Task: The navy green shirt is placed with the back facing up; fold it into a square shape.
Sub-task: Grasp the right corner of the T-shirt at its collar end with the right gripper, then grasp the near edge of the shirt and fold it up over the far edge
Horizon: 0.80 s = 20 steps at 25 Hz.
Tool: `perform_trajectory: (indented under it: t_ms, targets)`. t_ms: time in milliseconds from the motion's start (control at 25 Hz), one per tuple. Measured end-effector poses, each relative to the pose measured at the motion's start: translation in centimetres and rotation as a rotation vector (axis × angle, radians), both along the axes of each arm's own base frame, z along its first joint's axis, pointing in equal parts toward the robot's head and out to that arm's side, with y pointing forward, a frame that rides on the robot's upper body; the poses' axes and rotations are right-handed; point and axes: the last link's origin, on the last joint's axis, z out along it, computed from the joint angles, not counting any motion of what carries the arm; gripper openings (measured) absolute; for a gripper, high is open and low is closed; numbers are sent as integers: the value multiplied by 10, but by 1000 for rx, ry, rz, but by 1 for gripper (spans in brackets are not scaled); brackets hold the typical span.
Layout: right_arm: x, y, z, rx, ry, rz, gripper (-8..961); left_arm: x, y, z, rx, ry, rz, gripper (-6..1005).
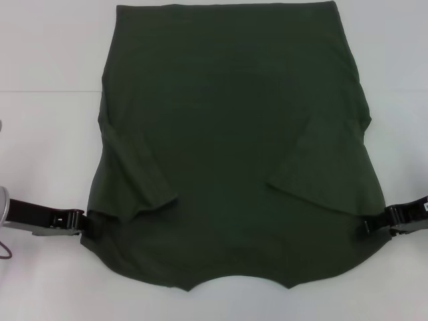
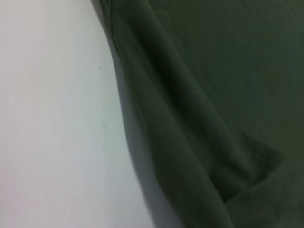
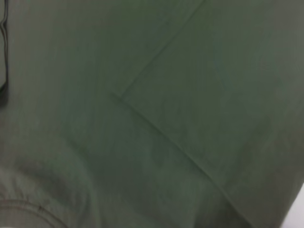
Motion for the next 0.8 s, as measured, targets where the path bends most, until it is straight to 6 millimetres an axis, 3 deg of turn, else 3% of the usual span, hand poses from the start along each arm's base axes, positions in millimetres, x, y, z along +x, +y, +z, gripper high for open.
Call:
perform_trajectory:
  t_ms: [320, 720, 800]
  targets:
    - [-1, 1, 0, 1, -5, 14, 627, 1, 1, 1, 4, -7, -4, 34]
    - [0, 1, -1, -3, -6, 22, 136, 1, 0, 1, 2, -8, -4, 34]
    - [0, 0, -1, -5, -6, 27, 107, 1, 0, 1, 2, -8, -5, 34]
